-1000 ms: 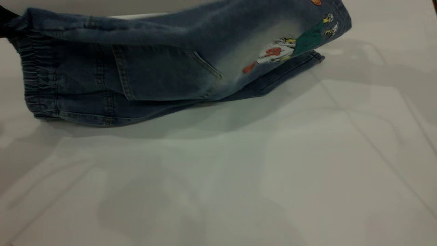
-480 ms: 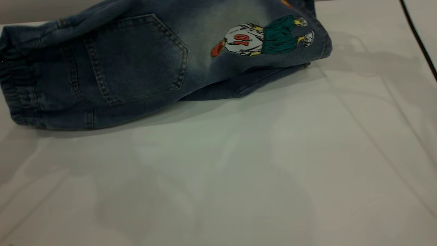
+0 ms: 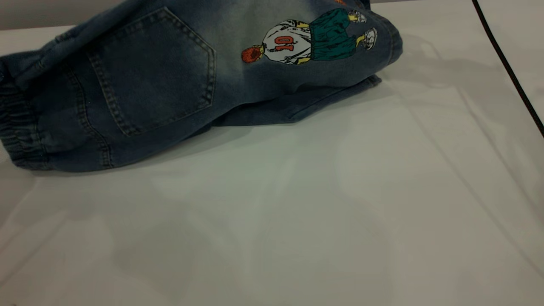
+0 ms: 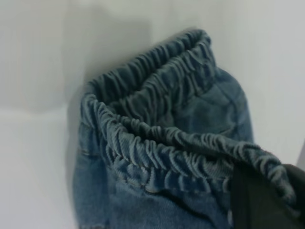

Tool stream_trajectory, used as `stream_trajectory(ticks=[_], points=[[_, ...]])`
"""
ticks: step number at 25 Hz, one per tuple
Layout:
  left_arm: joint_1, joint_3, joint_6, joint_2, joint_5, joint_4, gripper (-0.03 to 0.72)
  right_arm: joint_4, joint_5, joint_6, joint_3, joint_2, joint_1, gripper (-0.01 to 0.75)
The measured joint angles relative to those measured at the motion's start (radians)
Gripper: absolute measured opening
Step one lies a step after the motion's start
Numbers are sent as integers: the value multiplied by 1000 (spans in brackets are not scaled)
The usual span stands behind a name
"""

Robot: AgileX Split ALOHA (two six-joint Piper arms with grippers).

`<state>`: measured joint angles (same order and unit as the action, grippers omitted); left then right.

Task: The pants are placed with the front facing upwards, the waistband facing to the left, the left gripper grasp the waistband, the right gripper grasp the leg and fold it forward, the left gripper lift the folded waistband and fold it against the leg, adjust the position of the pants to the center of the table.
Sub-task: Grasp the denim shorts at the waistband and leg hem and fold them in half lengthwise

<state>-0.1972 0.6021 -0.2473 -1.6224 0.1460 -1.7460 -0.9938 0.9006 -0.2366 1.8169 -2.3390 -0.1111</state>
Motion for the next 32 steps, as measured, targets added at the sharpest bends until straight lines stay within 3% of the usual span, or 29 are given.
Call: stream_trajectory(ticks=[5, 9, 17, 24, 32], points=[[-8, 31, 35, 0, -37, 0, 109, 1, -5, 54, 16, -20, 0, 15], [-48, 31, 104, 0, -32, 1, 109, 0, -10, 88, 18, -43, 0, 15], [-131, 31, 61, -1, -23, 3, 109, -17, 12, 105, 49, -86, -1, 15], [-141, 76, -68, -13, -38, 3, 109, 3, 9, 126, 116, -86, -2, 15], [-141, 184, -97, -117, -7, 2, 109, 32, -13, 131, 116, -85, -1, 15]])
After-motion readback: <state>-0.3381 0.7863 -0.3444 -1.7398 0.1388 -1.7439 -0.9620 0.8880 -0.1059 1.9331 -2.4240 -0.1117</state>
